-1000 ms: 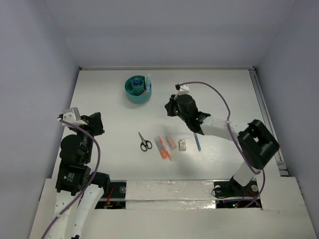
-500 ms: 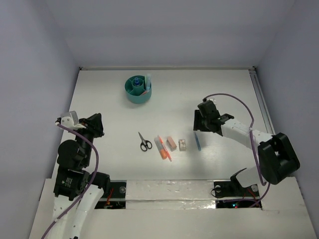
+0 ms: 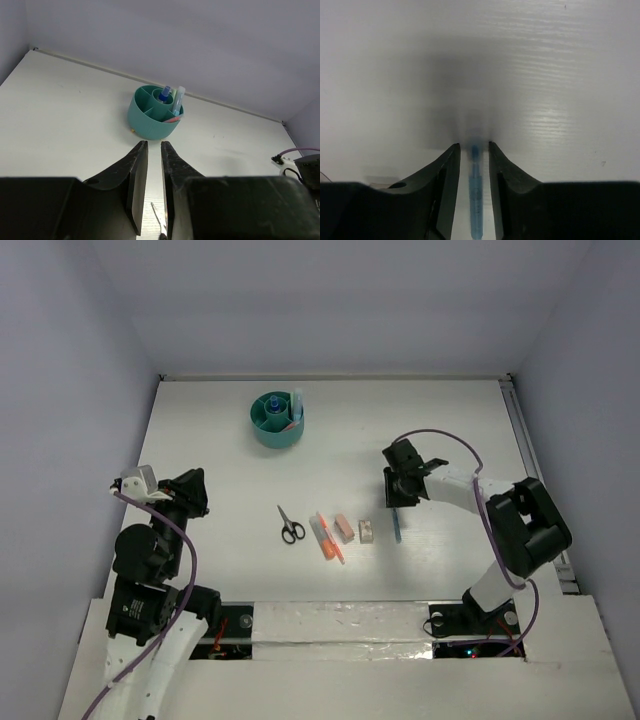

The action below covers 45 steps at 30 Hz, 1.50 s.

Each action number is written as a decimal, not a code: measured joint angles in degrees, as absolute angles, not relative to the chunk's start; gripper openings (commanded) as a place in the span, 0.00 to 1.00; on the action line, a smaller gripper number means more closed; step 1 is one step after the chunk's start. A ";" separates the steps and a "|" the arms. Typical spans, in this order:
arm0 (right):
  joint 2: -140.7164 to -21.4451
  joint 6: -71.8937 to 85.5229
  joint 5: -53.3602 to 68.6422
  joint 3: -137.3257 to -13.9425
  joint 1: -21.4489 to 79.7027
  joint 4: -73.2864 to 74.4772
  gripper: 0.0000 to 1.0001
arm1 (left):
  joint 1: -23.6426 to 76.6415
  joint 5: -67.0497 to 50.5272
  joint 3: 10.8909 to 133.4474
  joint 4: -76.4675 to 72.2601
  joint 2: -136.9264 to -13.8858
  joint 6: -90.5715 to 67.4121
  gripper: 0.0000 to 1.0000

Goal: Sort the stationery into containers
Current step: Pick up the pen from the center of the board, then place the pen in the storage box.

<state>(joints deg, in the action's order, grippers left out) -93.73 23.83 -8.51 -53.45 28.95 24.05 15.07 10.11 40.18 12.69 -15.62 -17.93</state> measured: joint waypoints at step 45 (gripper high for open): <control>-129.08 28.75 -9.65 -92.62 39.22 -54.24 0.00 | 16.03 11.40 40.18 12.71 -17.56 -17.89 0.15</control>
<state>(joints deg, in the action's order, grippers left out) -129.08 28.75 -9.65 -92.62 39.22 -54.24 16.03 11.40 40.18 12.71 -17.56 -17.89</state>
